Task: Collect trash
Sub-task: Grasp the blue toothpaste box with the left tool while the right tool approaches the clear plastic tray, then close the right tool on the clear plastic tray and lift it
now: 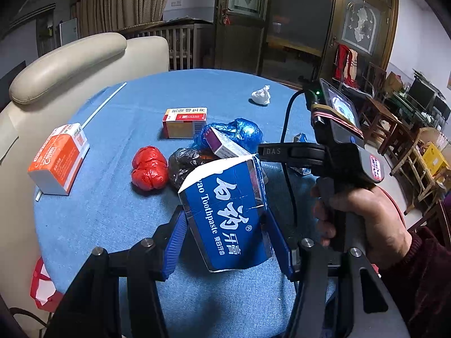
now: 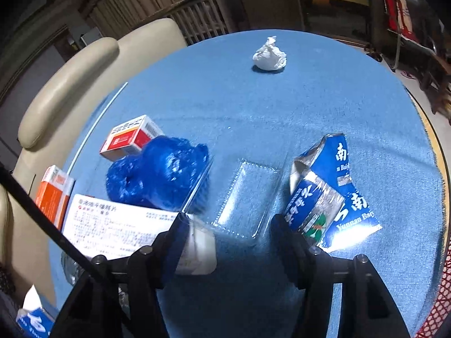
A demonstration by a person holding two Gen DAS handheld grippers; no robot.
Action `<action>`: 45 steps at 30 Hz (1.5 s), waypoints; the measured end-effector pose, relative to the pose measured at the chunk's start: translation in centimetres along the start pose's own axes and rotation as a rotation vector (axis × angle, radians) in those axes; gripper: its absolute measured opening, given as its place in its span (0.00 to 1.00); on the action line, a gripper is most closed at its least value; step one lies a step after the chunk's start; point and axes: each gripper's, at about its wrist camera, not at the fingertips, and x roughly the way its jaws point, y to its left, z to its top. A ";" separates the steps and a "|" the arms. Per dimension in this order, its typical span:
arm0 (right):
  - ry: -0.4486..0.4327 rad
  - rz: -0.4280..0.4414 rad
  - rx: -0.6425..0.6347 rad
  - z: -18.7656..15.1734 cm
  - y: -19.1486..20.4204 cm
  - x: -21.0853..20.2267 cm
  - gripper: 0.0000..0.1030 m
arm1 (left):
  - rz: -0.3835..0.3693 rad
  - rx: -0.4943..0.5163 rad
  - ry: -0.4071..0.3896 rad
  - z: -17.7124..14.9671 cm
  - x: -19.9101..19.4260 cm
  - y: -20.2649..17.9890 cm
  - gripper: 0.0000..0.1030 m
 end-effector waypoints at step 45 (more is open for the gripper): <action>-0.125 0.030 -0.104 -5.8 -3.5 -8.7 0.50 | 0.052 0.070 0.055 -0.5 5.7 -1.5 0.59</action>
